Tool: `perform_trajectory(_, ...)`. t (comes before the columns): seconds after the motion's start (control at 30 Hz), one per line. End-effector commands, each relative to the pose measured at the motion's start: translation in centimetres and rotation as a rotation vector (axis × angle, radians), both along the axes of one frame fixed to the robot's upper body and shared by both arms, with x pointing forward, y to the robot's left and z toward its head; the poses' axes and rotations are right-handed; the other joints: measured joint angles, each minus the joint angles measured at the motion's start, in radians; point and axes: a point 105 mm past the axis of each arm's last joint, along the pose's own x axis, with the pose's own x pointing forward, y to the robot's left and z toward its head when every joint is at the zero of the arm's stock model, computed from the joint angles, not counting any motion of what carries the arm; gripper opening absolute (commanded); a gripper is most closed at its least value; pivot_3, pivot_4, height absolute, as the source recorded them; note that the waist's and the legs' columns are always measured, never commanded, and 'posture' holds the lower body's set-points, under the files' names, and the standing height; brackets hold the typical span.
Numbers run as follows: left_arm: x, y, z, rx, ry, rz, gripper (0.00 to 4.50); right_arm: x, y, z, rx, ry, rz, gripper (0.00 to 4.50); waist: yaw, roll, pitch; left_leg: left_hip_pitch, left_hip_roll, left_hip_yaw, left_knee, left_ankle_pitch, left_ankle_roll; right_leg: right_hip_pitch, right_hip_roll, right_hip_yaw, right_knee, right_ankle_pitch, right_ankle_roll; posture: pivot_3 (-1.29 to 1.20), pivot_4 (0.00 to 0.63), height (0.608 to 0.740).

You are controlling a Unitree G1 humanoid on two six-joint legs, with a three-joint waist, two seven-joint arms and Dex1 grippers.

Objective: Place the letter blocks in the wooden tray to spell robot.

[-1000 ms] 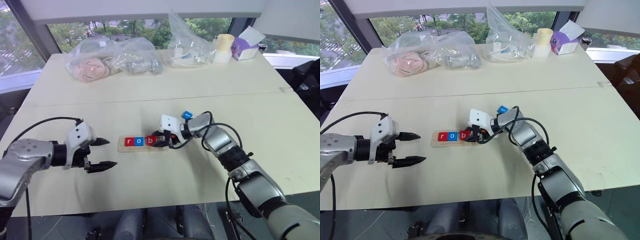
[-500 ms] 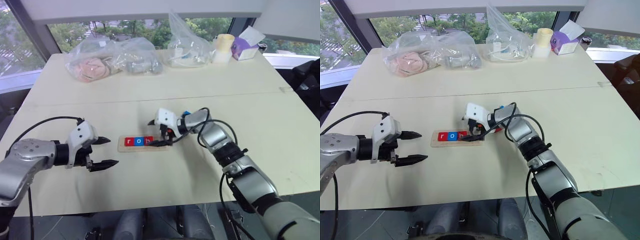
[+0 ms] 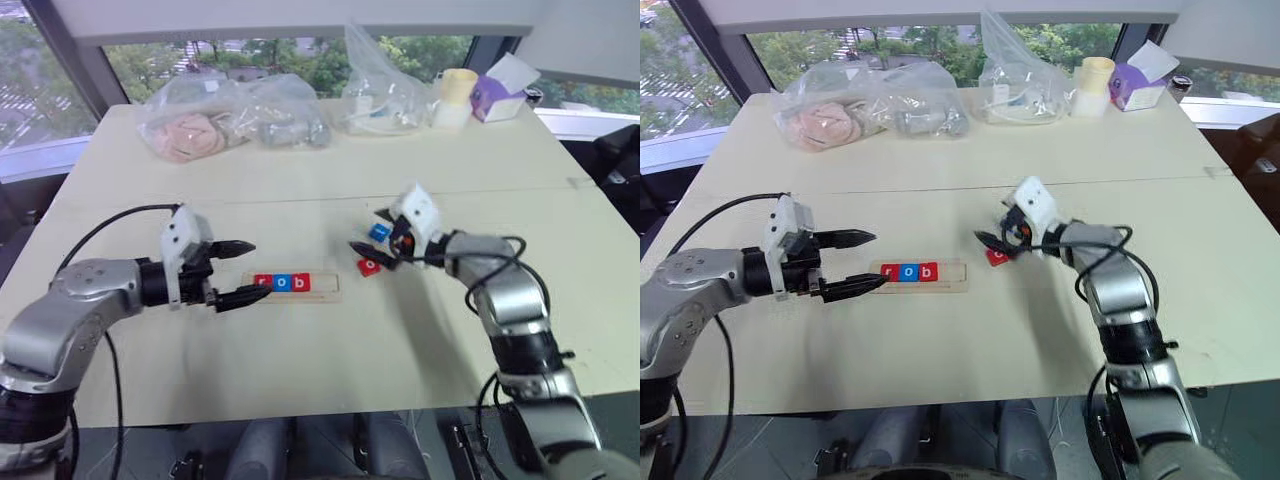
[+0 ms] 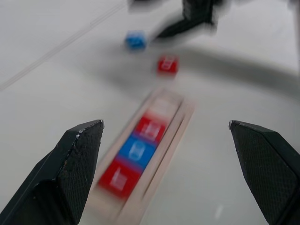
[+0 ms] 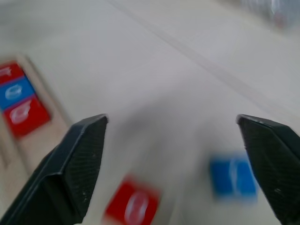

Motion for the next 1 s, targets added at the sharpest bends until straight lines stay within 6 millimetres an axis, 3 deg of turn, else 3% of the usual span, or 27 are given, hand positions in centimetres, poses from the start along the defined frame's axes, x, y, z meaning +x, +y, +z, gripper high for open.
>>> perform_trajectory(0.03, -0.2, -1.1, -0.1, 0.005, -0.012, -0.027, 4.5, -0.8, -0.2, 1.2, 0.033, -0.023, -0.095, 4.49, -0.008, 0.0, 0.0, 0.002, 0.001, 0.001, 0.0, 0.0, 0.0, 0.001, 0.001, 0.001, 0.0, 0.0, 0.0, 0.0, 0.15, 0.734)
perform_trajectory(0.3, 0.1, -1.7, -2.1, 0.1, -0.006, -0.065, 4.5, -2.5, 1.5, -1.6, 0.076, 0.077, -0.177, 4.49, 0.0, 0.0, 0.0, 0.004, 0.002, 0.002, -0.001, 0.0, 0.0, 0.003, 0.002, 0.001, -0.001, -0.002, -0.003, 0.0, 0.15, 0.734)
perform_trajectory(0.47, 0.2, -1.9, -2.3, 0.107, -0.012, -0.066, 4.5, -1.6, 1.6, -3.7, 0.023, 0.107, -0.249, 4.49, 0.0, 0.0, 0.0, 0.004, 0.002, 0.001, -0.001, 0.0, 0.0, 0.003, 0.002, 0.001, -0.001, -0.002, -0.003, 0.0, 0.15, 0.734)
perform_trajectory(0.57, 0.2, -2.0, -2.4, 0.106, -0.012, -0.065, 4.5, -0.8, 1.5, -4.2, 0.014, 0.1, -0.28, 3.54, -0.001, 0.0, 0.0, 0.004, 0.002, 0.001, -0.001, 0.0, 0.0, 0.003, 0.002, 0.001, -0.001, -0.002, -0.003, 0.0, 0.15, 0.734)
perform_trajectory(0.7, 0.1, -1.8, -2.5, 0.111, -0.011, -0.056, 4.5, -0.6, 1.5, -4.0, 0.021, 0.094, -0.282, 1.4, -0.001, 0.0, 0.0, 0.004, 0.002, 0.001, -0.002, 0.0, 0.0, 0.004, 0.002, 0.001, -0.002, -0.002, -0.003, 0.0, 0.15, 0.734)
perform_trajectory(0.73, 0.1, -1.7, -2.6, 0.113, -0.01, -0.053, 4.5, -0.7, 1.7, -3.8, 0.027, 0.092, -0.273, 1.14, -0.001, 0.0, 0.0, 0.004, 0.002, 0.001, -0.002, 0.0, 0.0, 0.004, 0.002, 0.001, -0.002, -0.002, -0.003, 0.0, 0.15, 0.734)
perform_trajectory(1.0, -0.6, -2.3, -3.0, 0.138, -0.018, -0.095, 4.5, -2.0, 0.2, -1.2, 0.058, 0.026, -0.361, 1.16, 0.002, 0.0, 0.0, 0.003, 0.002, 0.001, -0.001, 0.0, 0.0, 0.003, 0.002, 0.0, -0.002, -0.002, -0.003, 0.0, 0.15, 0.734)
